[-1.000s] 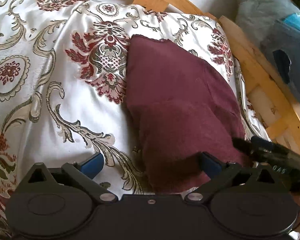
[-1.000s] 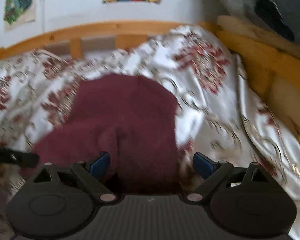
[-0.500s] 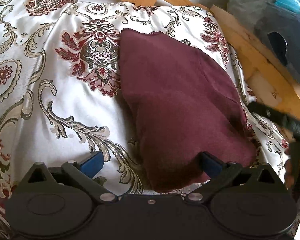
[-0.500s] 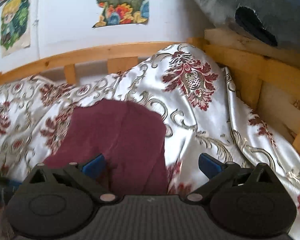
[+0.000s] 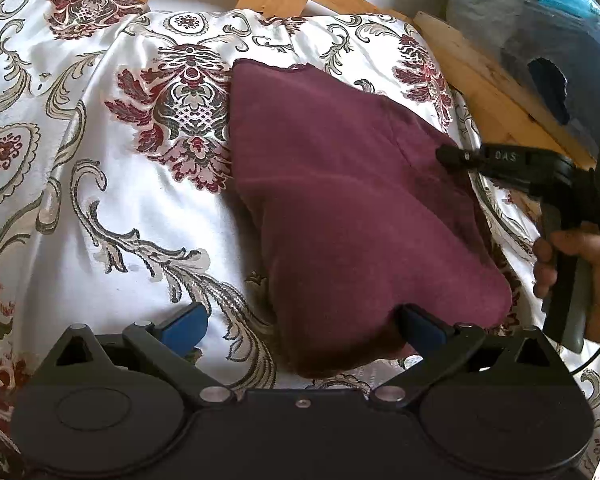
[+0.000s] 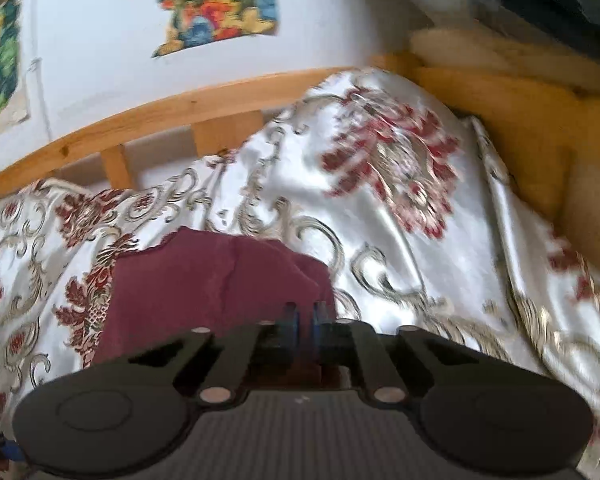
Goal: Fold small clothes
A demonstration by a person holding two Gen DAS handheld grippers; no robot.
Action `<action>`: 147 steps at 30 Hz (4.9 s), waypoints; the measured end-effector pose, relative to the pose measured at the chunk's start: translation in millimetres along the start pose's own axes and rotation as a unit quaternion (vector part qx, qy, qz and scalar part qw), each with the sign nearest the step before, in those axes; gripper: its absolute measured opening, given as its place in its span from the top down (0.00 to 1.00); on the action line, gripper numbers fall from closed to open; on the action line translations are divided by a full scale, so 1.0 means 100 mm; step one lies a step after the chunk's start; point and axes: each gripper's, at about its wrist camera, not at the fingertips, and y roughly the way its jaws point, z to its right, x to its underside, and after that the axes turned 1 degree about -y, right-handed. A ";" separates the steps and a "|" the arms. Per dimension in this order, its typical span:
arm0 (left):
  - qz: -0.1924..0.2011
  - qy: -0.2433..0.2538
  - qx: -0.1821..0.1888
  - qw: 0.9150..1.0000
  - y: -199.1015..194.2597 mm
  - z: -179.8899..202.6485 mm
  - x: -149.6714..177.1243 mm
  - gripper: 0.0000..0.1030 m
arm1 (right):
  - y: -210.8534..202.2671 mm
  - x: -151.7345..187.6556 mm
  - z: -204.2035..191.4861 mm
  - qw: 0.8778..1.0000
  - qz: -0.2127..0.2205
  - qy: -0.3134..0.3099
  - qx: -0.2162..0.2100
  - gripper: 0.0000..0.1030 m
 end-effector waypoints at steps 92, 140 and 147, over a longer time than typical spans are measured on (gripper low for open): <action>0.054 0.049 0.024 0.997 -0.26 0.13 -0.24 0.54 | 0.62 -0.65 -0.12 0.993 -0.039 0.017 -0.106 0.82; 0.055 0.017 -0.104 0.993 -0.34 -0.68 -0.71 0.33 | 0.59 -0.09 -1.44 0.985 -0.060 -0.143 -0.073 0.01; 0.047 -0.006 -0.072 0.996 -0.44 -0.65 -0.75 0.25 | 0.67 0.11 -1.38 0.981 -0.067 -0.179 -0.009 0.01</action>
